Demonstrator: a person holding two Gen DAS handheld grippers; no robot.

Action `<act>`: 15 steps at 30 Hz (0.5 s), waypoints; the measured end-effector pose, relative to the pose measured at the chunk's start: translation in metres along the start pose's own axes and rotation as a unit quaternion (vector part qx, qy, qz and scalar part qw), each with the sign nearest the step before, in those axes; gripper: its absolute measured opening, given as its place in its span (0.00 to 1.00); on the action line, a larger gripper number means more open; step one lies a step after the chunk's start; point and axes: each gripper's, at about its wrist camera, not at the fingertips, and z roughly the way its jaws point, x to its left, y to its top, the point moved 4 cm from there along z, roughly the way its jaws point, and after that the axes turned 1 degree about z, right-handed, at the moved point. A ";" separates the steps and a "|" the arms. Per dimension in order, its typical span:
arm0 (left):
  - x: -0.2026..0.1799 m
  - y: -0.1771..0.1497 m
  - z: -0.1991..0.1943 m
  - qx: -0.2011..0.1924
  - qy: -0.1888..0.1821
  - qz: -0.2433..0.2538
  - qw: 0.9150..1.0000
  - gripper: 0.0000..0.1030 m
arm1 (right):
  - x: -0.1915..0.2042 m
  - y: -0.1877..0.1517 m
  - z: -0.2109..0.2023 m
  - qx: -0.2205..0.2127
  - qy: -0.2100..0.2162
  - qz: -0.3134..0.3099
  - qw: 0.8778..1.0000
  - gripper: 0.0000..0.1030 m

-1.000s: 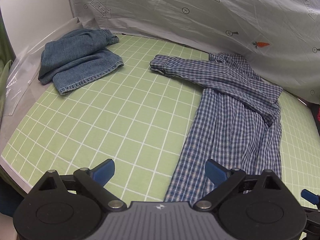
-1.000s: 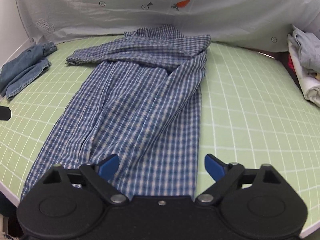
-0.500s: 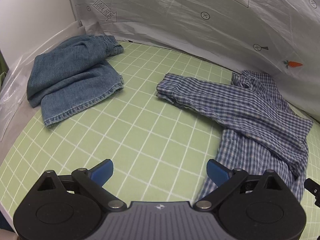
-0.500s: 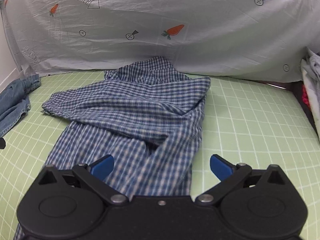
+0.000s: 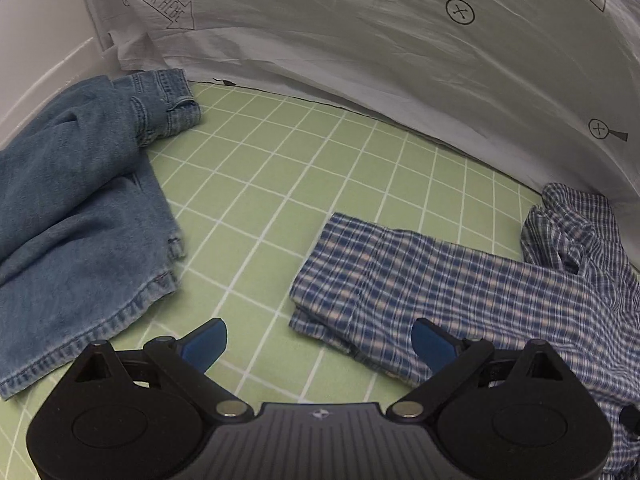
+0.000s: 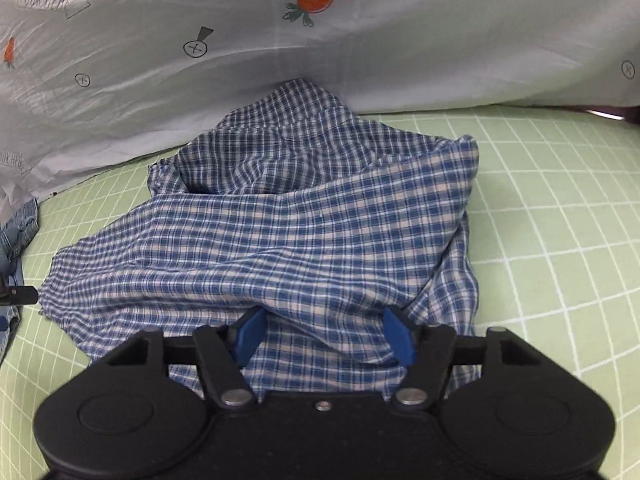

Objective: Fold clothes

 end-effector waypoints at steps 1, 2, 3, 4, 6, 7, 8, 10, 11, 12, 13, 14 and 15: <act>-0.002 0.005 0.008 0.001 -0.003 0.000 1.000 0.86 | -0.001 0.000 0.001 -0.001 0.001 0.003 1.000 0.41; -0.003 0.009 0.014 0.003 -0.006 0.000 1.000 0.77 | -0.001 0.001 0.002 -0.002 0.004 0.004 1.000 0.34; -0.003 0.010 0.018 0.009 -0.006 -0.004 1.000 0.74 | -0.002 0.002 0.002 -0.004 0.004 0.005 1.000 0.22; -0.002 0.010 0.023 0.015 -0.009 -0.011 1.000 0.68 | -0.003 0.004 0.000 -0.008 0.004 0.008 1.000 0.14; 0.001 0.011 0.029 0.020 -0.017 -0.031 0.999 0.55 | -0.006 0.008 -0.002 -0.016 0.007 0.015 1.000 0.07; 0.002 0.011 0.031 0.018 -0.019 -0.038 0.999 0.48 | -0.007 0.010 -0.004 -0.019 0.010 0.018 1.000 0.04; 0.003 0.012 0.032 0.015 -0.020 -0.045 0.999 0.40 | -0.008 0.012 -0.005 -0.023 0.012 0.019 0.999 0.04; 0.002 0.013 0.033 0.010 -0.022 -0.046 0.999 0.28 | -0.007 0.014 -0.009 -0.029 0.014 0.015 0.999 0.03; 0.001 0.013 0.034 0.009 -0.030 -0.046 0.998 0.19 | -0.006 0.015 -0.011 -0.033 0.015 0.012 0.999 0.03; 0.001 0.014 0.034 0.006 -0.038 -0.051 0.998 0.16 | -0.005 0.017 -0.013 -0.038 0.015 0.010 0.999 0.02; 0.000 0.015 0.033 0.003 -0.045 -0.054 0.998 0.12 | -0.003 0.019 -0.015 -0.044 0.015 0.009 0.999 0.02; 0.000 0.017 0.031 -0.002 -0.049 -0.054 0.997 0.05 | -0.001 0.020 -0.018 -0.050 0.015 0.008 0.999 0.02; -0.001 0.019 0.028 -0.008 -0.052 -0.054 0.997 0.05 | 0.000 0.023 -0.022 -0.057 0.015 0.008 0.998 0.02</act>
